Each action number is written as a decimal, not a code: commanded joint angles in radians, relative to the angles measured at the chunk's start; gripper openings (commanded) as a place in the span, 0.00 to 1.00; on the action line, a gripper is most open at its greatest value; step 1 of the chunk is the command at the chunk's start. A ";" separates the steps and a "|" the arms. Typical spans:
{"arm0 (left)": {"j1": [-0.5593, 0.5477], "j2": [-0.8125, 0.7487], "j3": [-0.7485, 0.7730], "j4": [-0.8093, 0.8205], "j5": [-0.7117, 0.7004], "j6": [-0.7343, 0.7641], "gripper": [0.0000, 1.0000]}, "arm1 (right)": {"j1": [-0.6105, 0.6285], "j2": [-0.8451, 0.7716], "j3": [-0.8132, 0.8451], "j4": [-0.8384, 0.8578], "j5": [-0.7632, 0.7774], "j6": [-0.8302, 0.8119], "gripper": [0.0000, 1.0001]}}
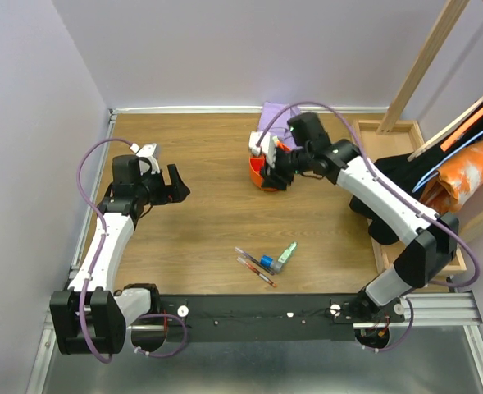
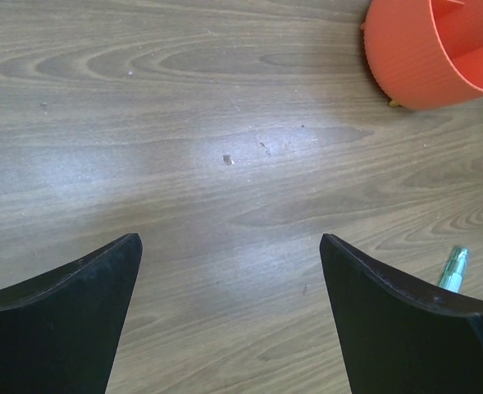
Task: Sort the stationery into containers
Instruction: Place the stationery in the storage box, then pick up the stationery from the center of the board.
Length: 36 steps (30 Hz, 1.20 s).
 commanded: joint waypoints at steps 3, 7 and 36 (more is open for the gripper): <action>0.002 -0.042 -0.037 0.027 0.036 -0.012 0.99 | 0.153 -0.071 -0.290 -0.301 0.016 -0.258 0.54; 0.002 -0.052 -0.043 0.031 0.030 -0.009 0.99 | 0.261 -0.145 -0.455 -0.229 0.091 -0.303 0.55; 0.008 -0.059 -0.072 0.034 0.031 -0.015 0.99 | 0.296 -0.188 -0.736 0.055 0.288 -0.352 0.51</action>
